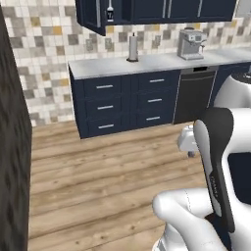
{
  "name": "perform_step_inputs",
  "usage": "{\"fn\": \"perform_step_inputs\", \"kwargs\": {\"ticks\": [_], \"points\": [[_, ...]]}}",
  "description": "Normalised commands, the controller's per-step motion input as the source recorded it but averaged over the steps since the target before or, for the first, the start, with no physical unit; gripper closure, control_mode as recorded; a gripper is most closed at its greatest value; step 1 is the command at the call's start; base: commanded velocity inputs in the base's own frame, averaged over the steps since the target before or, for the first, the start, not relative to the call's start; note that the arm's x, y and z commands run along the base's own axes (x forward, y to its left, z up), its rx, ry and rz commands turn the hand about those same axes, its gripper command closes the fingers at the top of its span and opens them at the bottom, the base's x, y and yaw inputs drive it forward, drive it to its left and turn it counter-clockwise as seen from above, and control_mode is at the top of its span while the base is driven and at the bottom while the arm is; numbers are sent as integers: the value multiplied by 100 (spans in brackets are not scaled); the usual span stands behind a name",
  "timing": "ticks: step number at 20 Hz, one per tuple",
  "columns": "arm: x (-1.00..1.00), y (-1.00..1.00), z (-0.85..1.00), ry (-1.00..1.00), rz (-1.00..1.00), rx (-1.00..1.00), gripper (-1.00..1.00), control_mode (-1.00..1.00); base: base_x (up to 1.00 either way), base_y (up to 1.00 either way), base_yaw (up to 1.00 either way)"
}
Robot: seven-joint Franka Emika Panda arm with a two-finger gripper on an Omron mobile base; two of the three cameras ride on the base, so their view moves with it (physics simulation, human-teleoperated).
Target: There is a bowl on the dining counter. Grab a lemon wedge from the fridge and place it in the bowl. Then get the liquor bottle and glass cup from the cabinet and place them next to the bowl.
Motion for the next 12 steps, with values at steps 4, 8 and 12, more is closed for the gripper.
{"fn": "perform_step_inputs", "kwargs": {"ticks": [4, 8, 12], "points": [[0, 0, 0, 0, 0, 0, -100, 100, 100, 0, -4], [0, 0, 0, 0, 0, 0, -100, 100, 100, -8, -2], [0, 0, 0, 0, 0, 0, -100, 100, 100, -24, 0]]}}
